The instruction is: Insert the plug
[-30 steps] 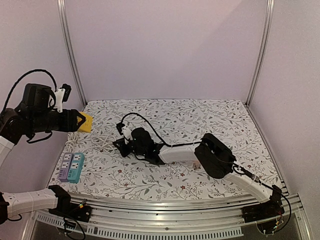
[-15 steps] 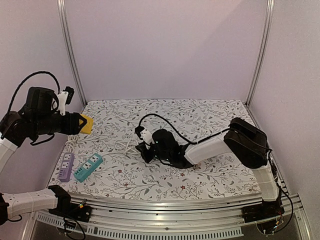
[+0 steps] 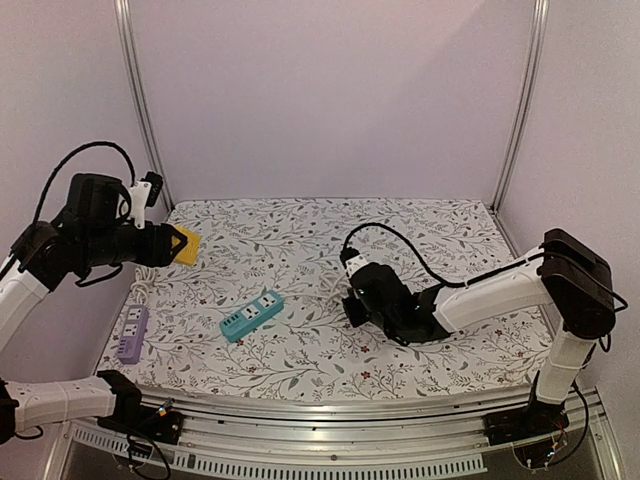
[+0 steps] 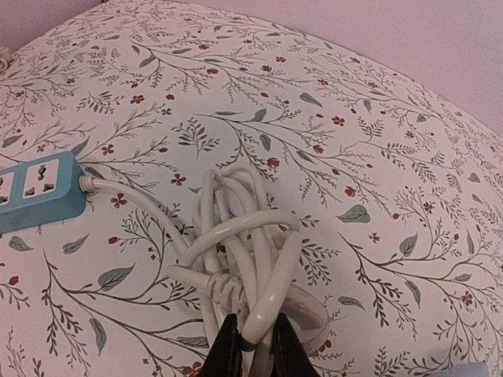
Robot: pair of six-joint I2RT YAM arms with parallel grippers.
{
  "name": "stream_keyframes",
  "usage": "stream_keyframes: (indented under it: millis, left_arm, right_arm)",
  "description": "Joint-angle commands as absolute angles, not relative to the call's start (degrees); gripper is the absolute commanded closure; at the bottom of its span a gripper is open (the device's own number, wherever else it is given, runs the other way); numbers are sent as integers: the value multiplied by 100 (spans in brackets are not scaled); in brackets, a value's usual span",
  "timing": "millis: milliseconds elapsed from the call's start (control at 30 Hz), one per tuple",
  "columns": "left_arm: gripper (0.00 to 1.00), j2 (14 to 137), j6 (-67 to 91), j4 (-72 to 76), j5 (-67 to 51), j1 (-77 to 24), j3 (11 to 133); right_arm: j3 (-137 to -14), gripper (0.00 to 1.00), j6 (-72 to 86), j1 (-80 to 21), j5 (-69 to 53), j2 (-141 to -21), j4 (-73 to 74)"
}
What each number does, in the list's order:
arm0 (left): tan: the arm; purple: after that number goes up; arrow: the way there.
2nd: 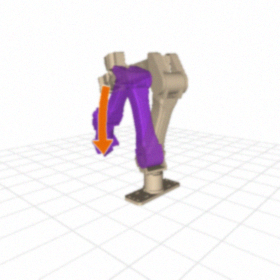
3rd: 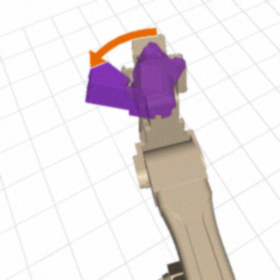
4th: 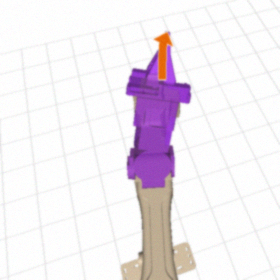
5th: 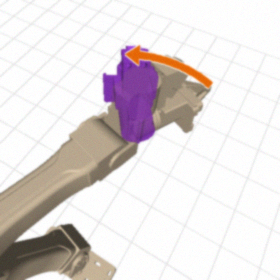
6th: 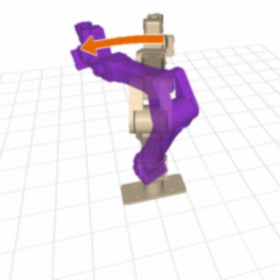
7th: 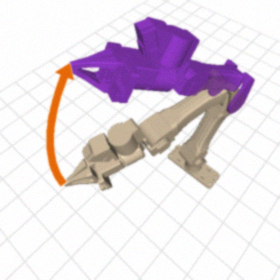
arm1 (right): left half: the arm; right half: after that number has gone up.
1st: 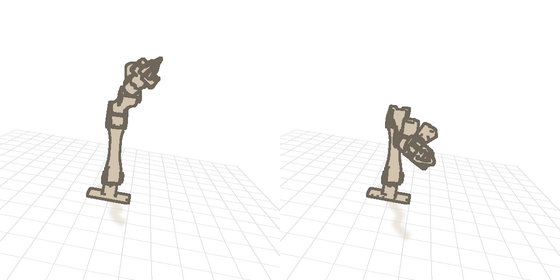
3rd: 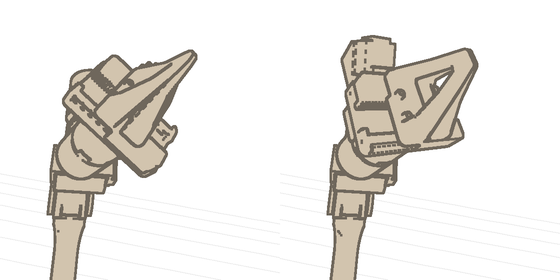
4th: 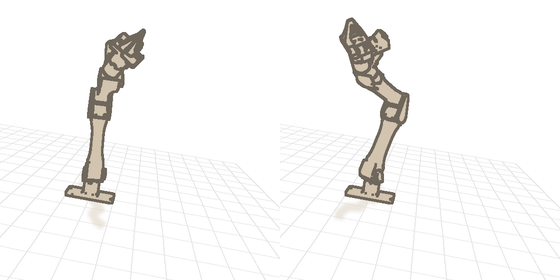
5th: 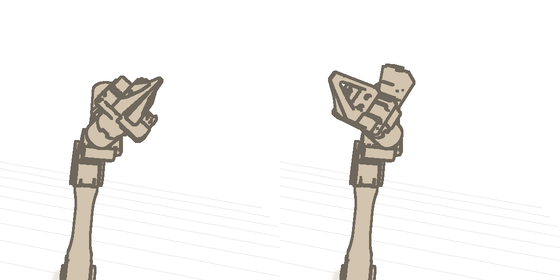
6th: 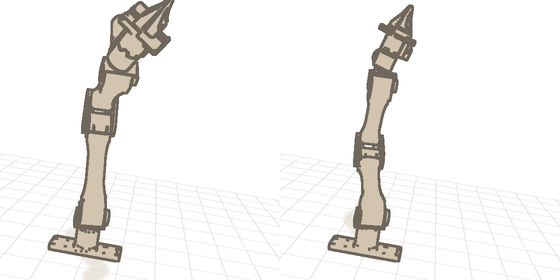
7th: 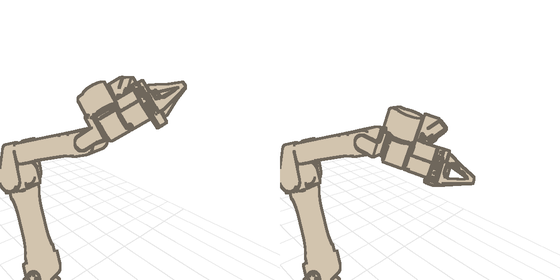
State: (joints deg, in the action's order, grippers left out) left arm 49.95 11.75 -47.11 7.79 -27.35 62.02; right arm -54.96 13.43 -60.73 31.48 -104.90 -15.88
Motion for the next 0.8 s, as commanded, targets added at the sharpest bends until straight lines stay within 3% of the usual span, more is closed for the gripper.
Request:
stream_keyframes:
  millis: [0, 167, 300, 433, 533, 633, 767]
  left_arm:
    - [100, 5052, 1117, -4239, 550, -2711, 6090]
    - [100, 5280, 945, -4186, 200, -2710, 6007]
    - [100, 5496, 1046, -4235, 107, -2716, 6074]
    - [100, 5718, 1031, -4311, -329, -2725, 6216]
    - [100, 5974, 834, -4449, -1127, -2729, 6406]
    - [100, 6397, 709, -4749, -1610, -2732, 6721]
    - [100, 6825, 357, -4782, -2398, -2817, 7030]
  right_arm:
    - [-5434, 97, 2456, -6071, 4025, -10026, -312]
    - [-5405, 82, 2944, -6065, 4068, -9771, 310]
    - [-5469, 62, 2595, -6070, 3966, -9540, 338]
    - [-5560, 33, 2290, -6072, 3833, -9361, 427]
    - [-5657, 18, 2099, -6071, 3838, -9207, 661]
    - [-5656, 11, 2022, -6066, 3873, -8975, 869]
    - [-5697, 10, 2060, -6066, 3770, -8641, 1185]
